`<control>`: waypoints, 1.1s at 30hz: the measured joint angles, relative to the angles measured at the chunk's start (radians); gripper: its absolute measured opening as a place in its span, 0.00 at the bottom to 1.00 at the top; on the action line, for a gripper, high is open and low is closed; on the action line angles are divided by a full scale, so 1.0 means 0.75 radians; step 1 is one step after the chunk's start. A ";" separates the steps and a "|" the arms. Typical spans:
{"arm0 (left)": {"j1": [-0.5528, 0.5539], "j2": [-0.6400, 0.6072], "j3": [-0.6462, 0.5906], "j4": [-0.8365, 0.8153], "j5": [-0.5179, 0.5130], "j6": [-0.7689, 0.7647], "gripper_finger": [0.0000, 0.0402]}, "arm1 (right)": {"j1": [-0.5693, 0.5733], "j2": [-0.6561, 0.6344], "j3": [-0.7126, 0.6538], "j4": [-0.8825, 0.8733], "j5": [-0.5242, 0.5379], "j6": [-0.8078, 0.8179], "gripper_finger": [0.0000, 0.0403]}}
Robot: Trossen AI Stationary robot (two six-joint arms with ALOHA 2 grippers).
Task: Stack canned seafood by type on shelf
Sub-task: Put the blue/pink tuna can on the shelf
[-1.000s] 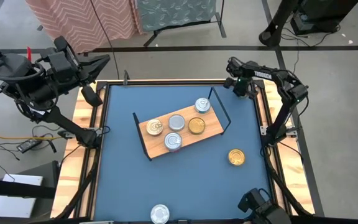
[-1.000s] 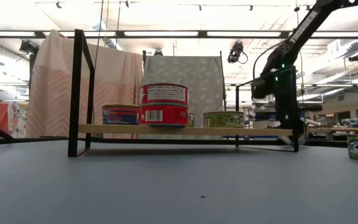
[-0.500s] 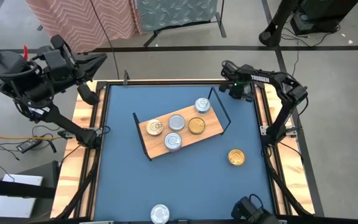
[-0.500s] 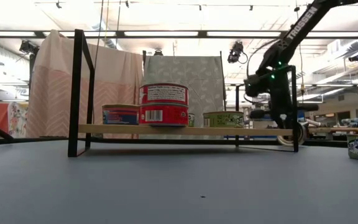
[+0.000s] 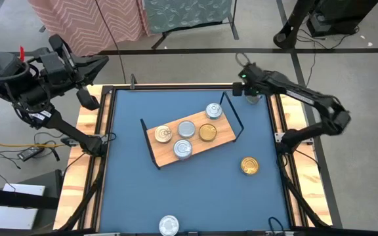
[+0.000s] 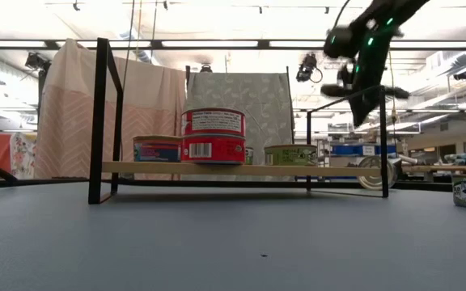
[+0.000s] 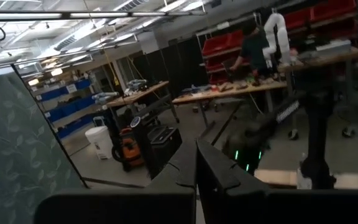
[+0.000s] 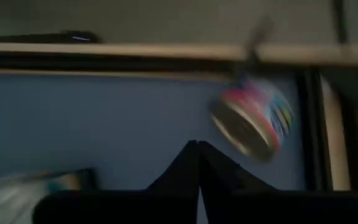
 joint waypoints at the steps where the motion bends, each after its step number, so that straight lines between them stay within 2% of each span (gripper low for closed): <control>1: 0.000 -0.001 0.000 -0.021 0.003 -0.001 0.01 | -0.008 -0.045 0.001 0.036 -0.037 -0.107 0.07; 4: 0.000 0.001 0.000 -0.078 0.030 -0.015 0.01 | -0.054 -0.134 0.001 0.118 -0.186 -0.362 0.16; 7: 0.000 0.012 0.000 -0.082 0.035 -0.035 0.01 | -0.126 -0.148 0.002 0.156 -0.322 -0.455 0.26; 13: 0.000 0.028 0.000 -0.068 0.035 -0.037 0.01 | -0.263 -0.021 0.003 0.191 -0.620 -0.539 0.51; 15: 0.000 0.035 0.000 -0.066 0.035 -0.042 0.01 | -0.296 0.047 0.035 0.101 -0.671 -0.584 0.59; 17: 0.000 0.037 0.000 -0.067 0.036 -0.052 0.01 | -0.323 0.122 0.100 -0.049 -0.666 -0.656 0.65; 22: 0.000 0.039 0.000 -0.065 0.036 -0.080 0.01 | -0.362 0.270 0.311 -0.385 -0.531 -0.870 0.74; 26: 0.000 0.040 0.000 -0.065 0.036 -0.082 0.01 | -0.366 0.327 0.470 -0.473 -0.440 -0.967 0.76; 33: 0.000 0.046 0.000 -0.067 0.036 -0.081 0.01 | -0.434 0.465 0.572 -0.587 -0.441 -1.070 0.76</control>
